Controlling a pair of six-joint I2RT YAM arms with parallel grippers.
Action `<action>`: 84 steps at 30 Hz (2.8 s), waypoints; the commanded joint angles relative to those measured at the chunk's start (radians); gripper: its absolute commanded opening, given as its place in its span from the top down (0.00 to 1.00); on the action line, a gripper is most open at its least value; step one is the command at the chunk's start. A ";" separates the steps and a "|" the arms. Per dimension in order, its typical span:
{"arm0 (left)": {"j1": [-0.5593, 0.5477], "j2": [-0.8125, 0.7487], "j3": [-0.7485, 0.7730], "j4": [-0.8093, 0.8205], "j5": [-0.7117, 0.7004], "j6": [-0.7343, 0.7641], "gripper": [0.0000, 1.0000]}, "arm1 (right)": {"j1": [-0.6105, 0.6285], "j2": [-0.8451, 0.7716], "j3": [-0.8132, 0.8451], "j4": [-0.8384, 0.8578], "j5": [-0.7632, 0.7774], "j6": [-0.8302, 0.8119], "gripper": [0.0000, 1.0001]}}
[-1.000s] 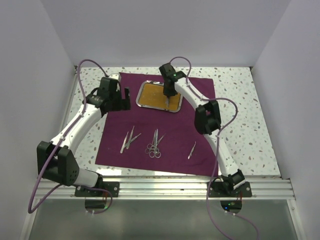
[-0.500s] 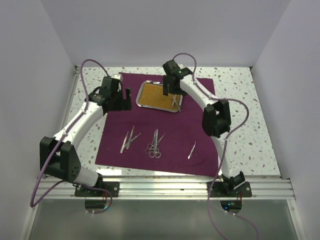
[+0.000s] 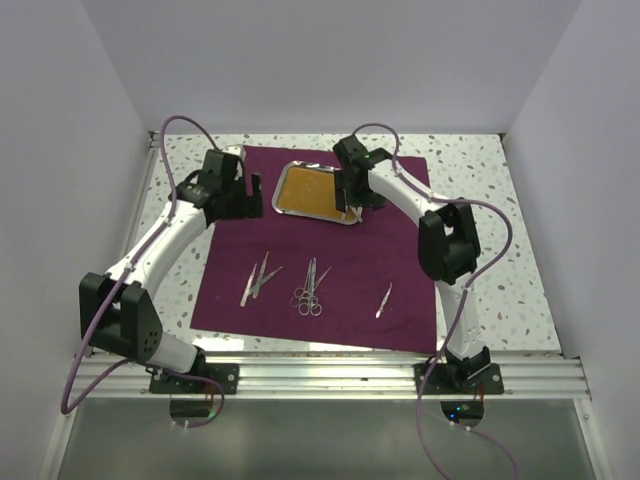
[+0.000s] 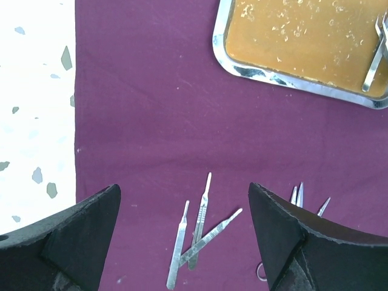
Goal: Open and lay out the surgical kit
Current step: Pick up the medical item from the container, then place the medical item in the surgical kit.
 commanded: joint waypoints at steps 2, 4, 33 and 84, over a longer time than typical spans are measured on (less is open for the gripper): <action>0.002 -0.071 -0.032 -0.019 -0.001 -0.025 0.11 | -0.003 0.019 0.002 0.055 -0.017 -0.039 0.25; 0.002 -0.082 -0.040 -0.025 -0.008 -0.034 0.11 | -0.003 0.034 0.013 0.042 -0.008 -0.050 0.34; 0.002 0.010 0.020 -0.016 -0.004 -0.043 0.11 | -0.040 0.109 0.126 0.006 0.084 -0.126 1.00; -0.277 0.776 0.871 -0.025 -0.027 -0.040 0.07 | 0.117 -1.033 -0.989 0.014 -0.158 0.226 0.20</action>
